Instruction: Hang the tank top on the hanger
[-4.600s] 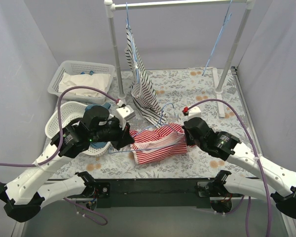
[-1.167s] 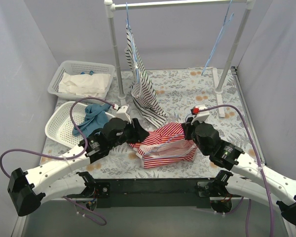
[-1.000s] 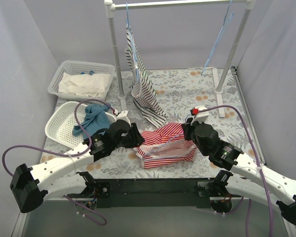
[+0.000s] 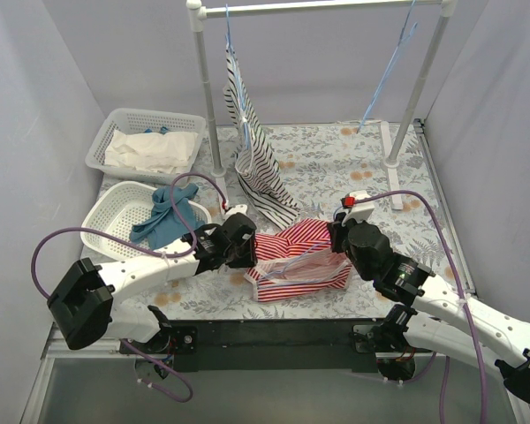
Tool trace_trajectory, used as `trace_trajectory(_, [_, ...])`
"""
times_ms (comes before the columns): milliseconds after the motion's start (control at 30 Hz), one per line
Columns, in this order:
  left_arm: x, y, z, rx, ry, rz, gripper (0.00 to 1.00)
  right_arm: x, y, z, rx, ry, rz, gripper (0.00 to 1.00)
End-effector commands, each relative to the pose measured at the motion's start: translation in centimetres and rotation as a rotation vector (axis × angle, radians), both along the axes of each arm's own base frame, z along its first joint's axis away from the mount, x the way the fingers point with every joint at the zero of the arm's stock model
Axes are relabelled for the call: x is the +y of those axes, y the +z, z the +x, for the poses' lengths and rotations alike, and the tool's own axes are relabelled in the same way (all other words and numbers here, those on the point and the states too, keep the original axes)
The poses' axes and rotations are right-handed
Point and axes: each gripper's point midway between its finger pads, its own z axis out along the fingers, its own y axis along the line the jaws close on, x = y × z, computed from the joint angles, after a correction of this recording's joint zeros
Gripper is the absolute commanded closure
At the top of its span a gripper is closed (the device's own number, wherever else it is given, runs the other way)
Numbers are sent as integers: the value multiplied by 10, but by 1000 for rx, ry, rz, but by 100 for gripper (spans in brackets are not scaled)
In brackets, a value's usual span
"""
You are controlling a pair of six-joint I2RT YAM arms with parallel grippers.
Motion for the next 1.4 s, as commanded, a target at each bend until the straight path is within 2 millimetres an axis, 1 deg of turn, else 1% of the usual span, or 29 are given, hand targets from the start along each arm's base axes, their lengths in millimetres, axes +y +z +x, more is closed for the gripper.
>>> trace_trajectory(0, [-8,15,1,-28,-28,-49,83,-3,11,6,-41,-43,15,99])
trace_trajectory(33, [-9,17,0,-29,-33,-56,86,-5,12,7,-41,-52,14,99])
trace_trajectory(133, [-8,22,-4,-33,-49,-69,100,-11,11,9,-38,-94,-1,99])
trace_trajectory(300, [-2,23,-14,-16,-76,-71,100,-23,9,15,-34,-180,-38,99])
trace_trajectory(333, [-2,25,-16,-18,-82,-81,100,-23,12,17,-39,-193,-34,99])
trace_trajectory(400, [-1,31,-21,-23,-96,-104,100,-27,10,20,-36,-229,-45,99])
trace_trajectory(467, [0,38,-24,-39,-112,-128,100,-27,13,22,-38,-250,-39,99])
trace_trajectory(567, [-1,42,-31,-37,-158,-137,100,-26,15,25,-38,-267,-38,99])
trace_trajectory(667, [0,41,-36,-31,-194,-136,100,-24,19,28,-39,-277,-32,99])
trace_trajectory(733, [-2,39,-44,-10,-237,-148,100,-25,19,28,-42,-287,-33,99])
trace_trajectory(800, [-4,41,-46,-12,-249,-156,100,-27,20,29,-46,-296,-34,99])
trace_trajectory(900, [-6,49,-46,-38,-257,-171,100,-26,19,28,-43,-287,-33,99])
trace_trajectory(933, [-6,54,-43,-53,-245,-179,100,-25,18,28,-40,-279,-36,99])
trace_trajectory(1000, [-6,58,-37,-70,-217,-176,100,-22,16,26,-32,-259,-32,99])
trace_trajectory(1033, [-5,60,-30,-93,-194,-163,100,-21,15,25,-29,-256,-26,99])
trace_trajectory(1133, [-6,63,-23,-106,-172,-151,100,-21,13,22,-26,-248,-16,99])
trace_trajectory(1233, [-14,64,-19,-97,-183,-145,100,-21,14,21,-28,-246,-7,99])
trace_trajectory(1367, [-26,81,-17,-116,-210,-198,100,-20,12,22,-26,-246,-16,99])
